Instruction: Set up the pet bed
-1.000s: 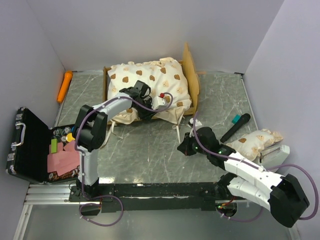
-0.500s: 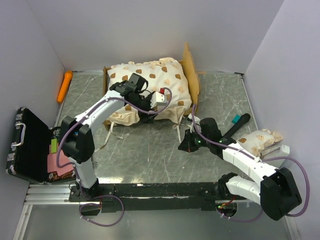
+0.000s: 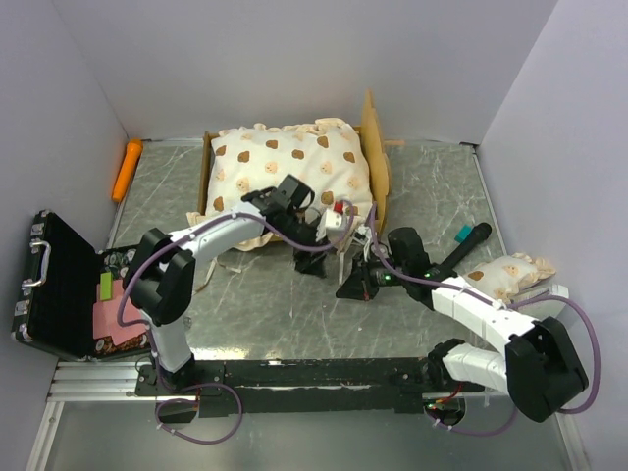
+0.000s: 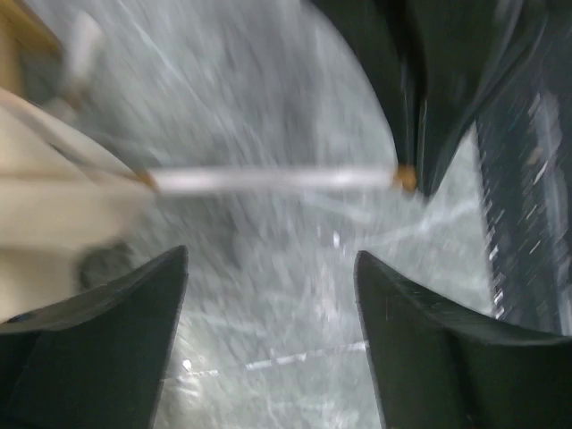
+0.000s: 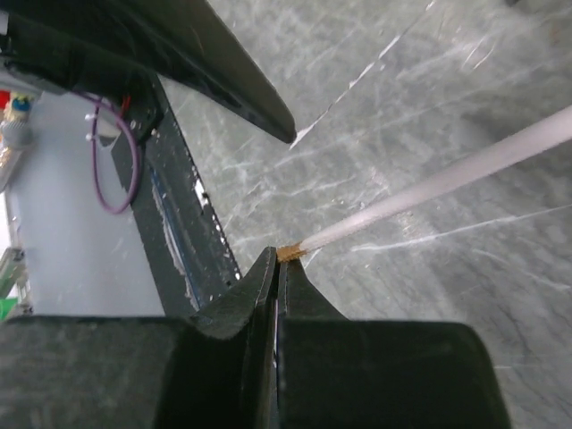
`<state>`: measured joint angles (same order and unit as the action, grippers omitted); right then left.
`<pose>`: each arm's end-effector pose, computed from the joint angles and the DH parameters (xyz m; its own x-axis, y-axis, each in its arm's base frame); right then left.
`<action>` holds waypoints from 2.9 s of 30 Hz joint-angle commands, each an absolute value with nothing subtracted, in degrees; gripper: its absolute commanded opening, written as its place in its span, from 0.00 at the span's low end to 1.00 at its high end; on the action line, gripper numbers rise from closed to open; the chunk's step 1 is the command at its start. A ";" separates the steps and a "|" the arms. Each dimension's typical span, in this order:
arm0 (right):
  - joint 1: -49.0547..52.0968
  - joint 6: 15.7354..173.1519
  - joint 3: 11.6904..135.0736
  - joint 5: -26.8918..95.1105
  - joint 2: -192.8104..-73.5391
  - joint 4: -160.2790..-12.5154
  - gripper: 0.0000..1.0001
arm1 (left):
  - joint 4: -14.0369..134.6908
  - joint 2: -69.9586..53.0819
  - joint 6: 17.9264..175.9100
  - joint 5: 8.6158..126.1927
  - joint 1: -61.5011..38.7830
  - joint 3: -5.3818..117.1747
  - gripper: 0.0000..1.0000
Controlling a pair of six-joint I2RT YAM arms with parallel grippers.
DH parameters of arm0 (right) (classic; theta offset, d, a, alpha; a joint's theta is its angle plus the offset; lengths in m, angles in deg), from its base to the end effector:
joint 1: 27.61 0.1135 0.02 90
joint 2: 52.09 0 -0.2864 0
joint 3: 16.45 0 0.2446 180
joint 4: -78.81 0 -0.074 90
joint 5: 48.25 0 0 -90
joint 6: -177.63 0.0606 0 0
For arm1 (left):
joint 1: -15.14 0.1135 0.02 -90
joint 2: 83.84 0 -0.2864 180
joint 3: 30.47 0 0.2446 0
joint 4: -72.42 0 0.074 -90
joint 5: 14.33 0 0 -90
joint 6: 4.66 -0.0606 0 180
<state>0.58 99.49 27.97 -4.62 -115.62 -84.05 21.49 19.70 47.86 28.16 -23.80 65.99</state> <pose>0.1704 0.1411 0.2213 -0.6828 -0.2051 -0.7013 -0.7154 0.3827 0.5846 0.2758 -0.2803 0.2643 -0.0803 0.5933 -0.8010 0.9794 -0.1023 -0.1740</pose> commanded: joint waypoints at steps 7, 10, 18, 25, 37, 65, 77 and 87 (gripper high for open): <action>0.43 95.98 31.59 -15.81 -118.28 -81.36 0.00 | 28.07 16.79 24.09 27.24 -27.30 63.27 0.97; -0.71 97.38 30.80 -16.70 -119.77 -82.86 0.00 | 29.13 17.84 21.45 28.82 -29.15 63.36 0.97; -1.32 104.58 28.25 -13.36 -118.19 -91.11 0.00 | 31.59 19.87 18.37 22.50 -30.73 59.05 0.96; -2.38 106.79 29.12 -10.72 -120.47 -94.11 0.00 | 31.50 21.19 21.43 19.41 -31.27 59.58 0.46; -4.23 103.19 32.81 1.03 -118.63 -84.82 0.22 | 42.48 19.96 41.10 26.71 -27.94 55.36 0.01; 3.16 105.38 31.67 41.65 -130.39 -105.01 0.67 | 43.02 13.19 52.47 23.02 -20.81 51.23 0.01; -0.80 109.95 31.85 31.65 -136.30 -116.61 0.06 | 39.86 12.40 53.61 20.91 -19.84 54.91 0.01; 2.09 111.45 39.84 16.72 -127.42 -100.89 0.00 | 38.19 12.57 53.88 21.34 -16.68 58.52 0.01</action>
<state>-0.30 110.37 33.25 25.76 -132.76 -106.52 39.28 14.96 53.37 23.42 -18.53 55.41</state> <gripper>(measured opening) 0.010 0.022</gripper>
